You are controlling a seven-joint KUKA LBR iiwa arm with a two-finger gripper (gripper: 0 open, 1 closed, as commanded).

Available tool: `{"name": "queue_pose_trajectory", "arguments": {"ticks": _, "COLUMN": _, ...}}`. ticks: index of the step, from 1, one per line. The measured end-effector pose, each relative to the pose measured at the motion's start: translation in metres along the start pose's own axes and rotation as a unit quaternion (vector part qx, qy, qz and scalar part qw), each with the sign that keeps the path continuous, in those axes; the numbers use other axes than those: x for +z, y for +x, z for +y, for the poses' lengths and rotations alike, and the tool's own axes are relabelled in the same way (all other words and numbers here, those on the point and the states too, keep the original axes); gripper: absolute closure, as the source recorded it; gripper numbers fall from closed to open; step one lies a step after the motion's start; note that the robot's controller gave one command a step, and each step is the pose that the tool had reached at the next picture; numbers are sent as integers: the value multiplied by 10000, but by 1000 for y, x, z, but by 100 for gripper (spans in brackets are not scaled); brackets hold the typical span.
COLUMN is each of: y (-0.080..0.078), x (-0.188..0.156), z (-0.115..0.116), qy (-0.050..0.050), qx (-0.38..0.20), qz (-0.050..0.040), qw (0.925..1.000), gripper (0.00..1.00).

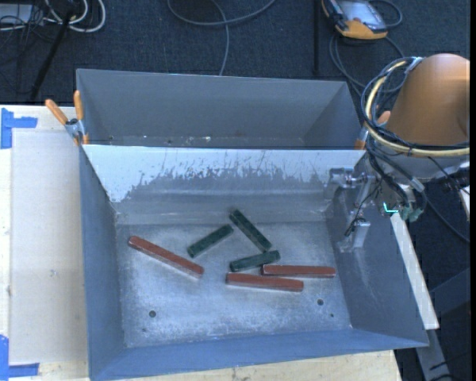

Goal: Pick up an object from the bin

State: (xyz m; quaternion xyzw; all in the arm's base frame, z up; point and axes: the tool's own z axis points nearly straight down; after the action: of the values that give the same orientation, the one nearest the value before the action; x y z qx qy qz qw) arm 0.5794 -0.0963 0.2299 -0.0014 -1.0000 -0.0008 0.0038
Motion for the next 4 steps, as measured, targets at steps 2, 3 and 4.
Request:
{"name": "queue_pose_trajectory", "arguments": {"ticks": 2, "y": 14, "x": 74, "z": 15, "qy": 9, "qx": -102, "qz": -56, "qw": 9999, "gripper": 0}}
{"name": "queue_pose_trajectory", "arguments": {"ticks": 3, "y": 22, "x": 114, "z": 19, "qy": 0, "qx": -87, "qz": -8, "qw": 10000, "gripper": 0}}
{"name": "queue_pose_trajectory", "arguments": {"ticks": 4, "y": 16, "x": 94, "z": -2, "qy": 10, "qx": -861, "qz": -41, "qw": 9963, "gripper": 0}}
